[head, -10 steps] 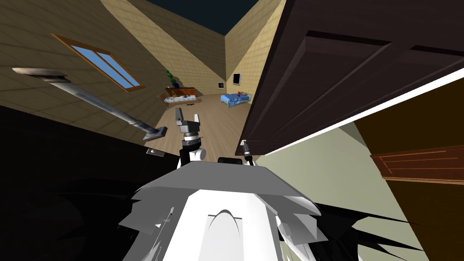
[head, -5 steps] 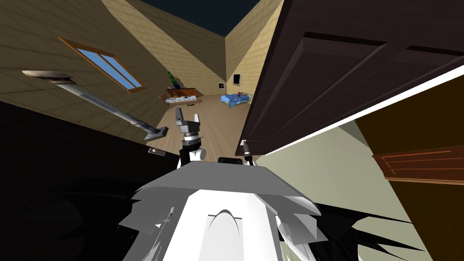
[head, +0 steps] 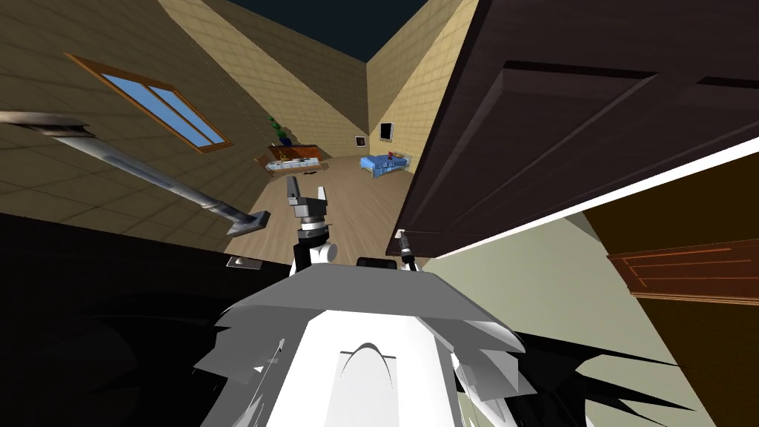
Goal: Push the door open
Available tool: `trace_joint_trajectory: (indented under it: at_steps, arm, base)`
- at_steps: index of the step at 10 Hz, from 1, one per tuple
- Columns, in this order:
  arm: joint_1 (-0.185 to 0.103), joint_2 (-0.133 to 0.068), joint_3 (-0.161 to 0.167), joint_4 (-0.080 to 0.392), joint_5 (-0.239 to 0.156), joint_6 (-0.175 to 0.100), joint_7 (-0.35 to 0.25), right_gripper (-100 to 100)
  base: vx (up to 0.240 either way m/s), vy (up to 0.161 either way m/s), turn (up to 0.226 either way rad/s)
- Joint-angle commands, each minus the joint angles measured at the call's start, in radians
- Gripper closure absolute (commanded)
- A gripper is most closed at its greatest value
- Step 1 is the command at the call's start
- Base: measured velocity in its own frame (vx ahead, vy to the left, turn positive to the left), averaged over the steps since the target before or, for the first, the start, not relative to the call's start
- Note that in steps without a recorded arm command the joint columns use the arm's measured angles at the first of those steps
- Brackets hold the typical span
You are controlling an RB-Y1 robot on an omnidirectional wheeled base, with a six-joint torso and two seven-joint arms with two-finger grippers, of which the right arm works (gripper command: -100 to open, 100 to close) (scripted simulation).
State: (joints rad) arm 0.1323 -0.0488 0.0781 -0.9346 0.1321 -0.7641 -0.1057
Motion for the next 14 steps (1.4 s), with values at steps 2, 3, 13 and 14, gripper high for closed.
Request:
trace_joint_trajectory:
  at_steps: [2, 3, 13, 14]
  arm:
    - [-0.018, -0.02, -0.037, 0.006, -0.018, -0.002, 0.006, 100]
    - [-0.022, -0.023, -0.05, 0.01, -0.024, 0.0, 0.011, 100]
    - [-0.03, -0.013, -0.095, 0.01, -0.06, 0.018, 0.014, -100]
    - [-0.029, -0.008, -0.095, 0.006, -0.062, 0.021, 0.012, -100]
  base:
    - [0.186, 0.06, -0.047]
    - [0.142, 0.059, -0.062]
    - [-0.036, 0.067, -0.065]
    - [-0.209, 0.104, -0.052]
